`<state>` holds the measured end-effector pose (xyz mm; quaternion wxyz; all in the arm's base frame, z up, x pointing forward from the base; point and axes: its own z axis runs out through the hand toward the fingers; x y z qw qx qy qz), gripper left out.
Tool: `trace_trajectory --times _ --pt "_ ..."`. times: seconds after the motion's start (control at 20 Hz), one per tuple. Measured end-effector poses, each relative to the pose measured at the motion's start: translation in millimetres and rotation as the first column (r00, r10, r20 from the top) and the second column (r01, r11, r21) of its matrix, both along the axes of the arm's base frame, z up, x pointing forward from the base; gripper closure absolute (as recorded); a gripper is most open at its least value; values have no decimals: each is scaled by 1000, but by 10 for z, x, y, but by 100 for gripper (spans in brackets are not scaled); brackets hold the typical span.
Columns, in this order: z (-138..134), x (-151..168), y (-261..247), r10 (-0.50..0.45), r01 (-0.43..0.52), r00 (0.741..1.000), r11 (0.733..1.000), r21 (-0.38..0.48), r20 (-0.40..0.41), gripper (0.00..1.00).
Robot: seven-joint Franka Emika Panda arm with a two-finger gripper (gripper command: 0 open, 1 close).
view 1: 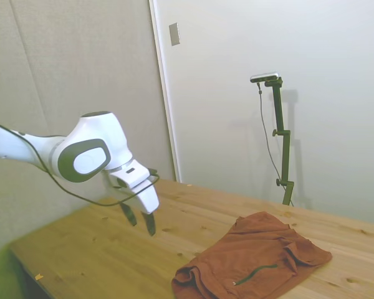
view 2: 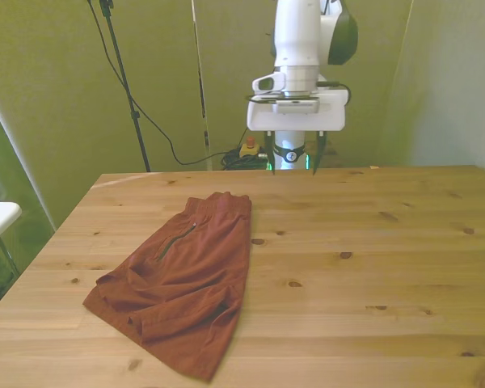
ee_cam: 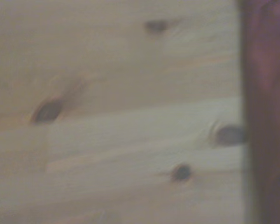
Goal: Unfold the shorts
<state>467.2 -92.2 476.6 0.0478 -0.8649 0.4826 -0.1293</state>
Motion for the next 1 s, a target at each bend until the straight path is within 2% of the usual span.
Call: trace_trajectory --times 0.15,0.3,0.5,0.8,1.0 --pt "141 285 -624 -112 112 992 994 10 49 0" --pt "187 567 -1184 -212 211 974 977 27 74 0" --pt "173 858 -2004 -357 351 928 934 65 110 0" --pt "-230 1114 -2894 -512 499 852 857 128 111 0" --pt "-556 1296 -3188 -557 540 827 826 161 85 0"
